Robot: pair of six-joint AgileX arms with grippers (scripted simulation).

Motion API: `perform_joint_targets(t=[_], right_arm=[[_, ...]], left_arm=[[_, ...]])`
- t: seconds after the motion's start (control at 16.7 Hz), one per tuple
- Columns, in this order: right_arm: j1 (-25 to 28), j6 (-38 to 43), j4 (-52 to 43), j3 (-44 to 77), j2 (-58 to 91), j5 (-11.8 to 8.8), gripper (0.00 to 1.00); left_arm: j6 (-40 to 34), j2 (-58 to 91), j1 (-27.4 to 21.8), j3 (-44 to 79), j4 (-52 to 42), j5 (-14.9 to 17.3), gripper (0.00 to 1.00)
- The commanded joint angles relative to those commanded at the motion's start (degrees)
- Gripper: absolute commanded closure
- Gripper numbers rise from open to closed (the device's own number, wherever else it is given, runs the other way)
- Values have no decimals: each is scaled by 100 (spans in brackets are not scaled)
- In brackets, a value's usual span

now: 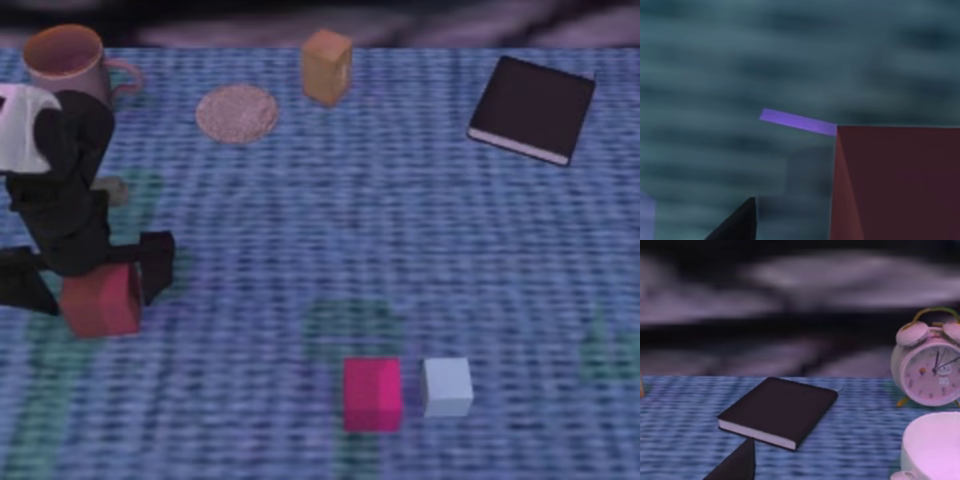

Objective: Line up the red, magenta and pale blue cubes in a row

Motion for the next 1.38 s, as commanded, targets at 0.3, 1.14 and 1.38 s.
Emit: perform_joint_targets(t=[0.3,1.14,1.38], right_arm=[[0,0,0,0,0,0,0],[0,0,0,0,0,0,0],[0,0,0,0,0,0,0]], left_arm=[[0,0,0,0,0,0,38],[0,0,0,0,0,0,100],[12,-83,6,35,-54,-16,100]])
